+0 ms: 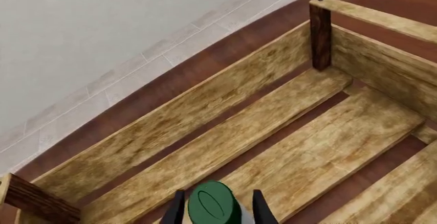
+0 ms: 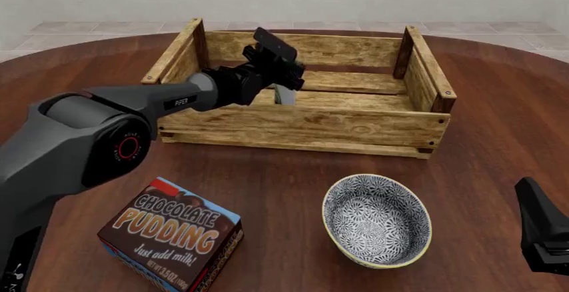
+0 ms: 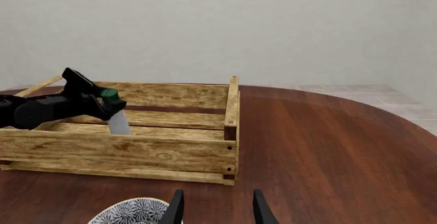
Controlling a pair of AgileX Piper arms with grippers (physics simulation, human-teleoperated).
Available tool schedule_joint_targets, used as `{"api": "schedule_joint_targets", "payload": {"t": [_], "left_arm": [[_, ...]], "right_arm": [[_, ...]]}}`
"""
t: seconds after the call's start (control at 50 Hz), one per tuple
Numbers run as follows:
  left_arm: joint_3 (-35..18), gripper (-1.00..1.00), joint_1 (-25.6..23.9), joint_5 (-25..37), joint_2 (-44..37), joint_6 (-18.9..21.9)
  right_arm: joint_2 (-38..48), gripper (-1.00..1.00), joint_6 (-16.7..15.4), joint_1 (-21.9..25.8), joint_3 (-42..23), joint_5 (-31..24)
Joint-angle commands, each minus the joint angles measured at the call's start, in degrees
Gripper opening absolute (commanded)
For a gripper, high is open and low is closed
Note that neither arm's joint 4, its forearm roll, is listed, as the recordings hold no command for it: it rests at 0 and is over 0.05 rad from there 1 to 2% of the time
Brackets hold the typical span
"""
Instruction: Pick up the salad dressing and put it in the tray.
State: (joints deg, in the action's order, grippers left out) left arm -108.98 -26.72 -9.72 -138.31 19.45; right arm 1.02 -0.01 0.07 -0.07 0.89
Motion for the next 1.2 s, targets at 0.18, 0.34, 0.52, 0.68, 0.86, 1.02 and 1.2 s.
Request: {"api": "schedule_joint_targets", "payload": {"t": [0.18, 0.34, 0.52, 0.68, 0.86, 1.02, 1.2], "left_arm": [[1.91, 1.00, 0.36, -0.99, 1.51, 0.97], [3.69, 1.00, 0.45, -1.80, 3.14, 1.73], [9.94, 1.00, 0.50, -4.86, 8.87, 3.64], [15.86, 1.00, 0.30, -6.99, 14.75, 4.06], [23.54, 1.00, -0.18, -10.15, 22.47, 5.28], [30.17, 1.00, -1.08, -11.83, 30.47, 5.69], [37.31, 1.00, -1.92, -14.23, 38.05, 4.62]], "right_arm": [[0.00, 1.00, -0.01, 0.00, 0.00, 0.00], [-0.01, 1.00, 0.00, 0.00, 0.00, -0.01], [-0.01, 1.00, 0.00, -0.01, 0.00, 0.00], [0.00, 1.00, 0.00, -0.01, 0.00, 0.00], [0.01, 1.00, 0.00, 0.00, 0.00, 0.01], [0.00, 1.00, 0.00, 0.00, 0.00, 0.00], [-0.02, 1.00, 0.00, 0.01, 0.00, -0.01]]}}
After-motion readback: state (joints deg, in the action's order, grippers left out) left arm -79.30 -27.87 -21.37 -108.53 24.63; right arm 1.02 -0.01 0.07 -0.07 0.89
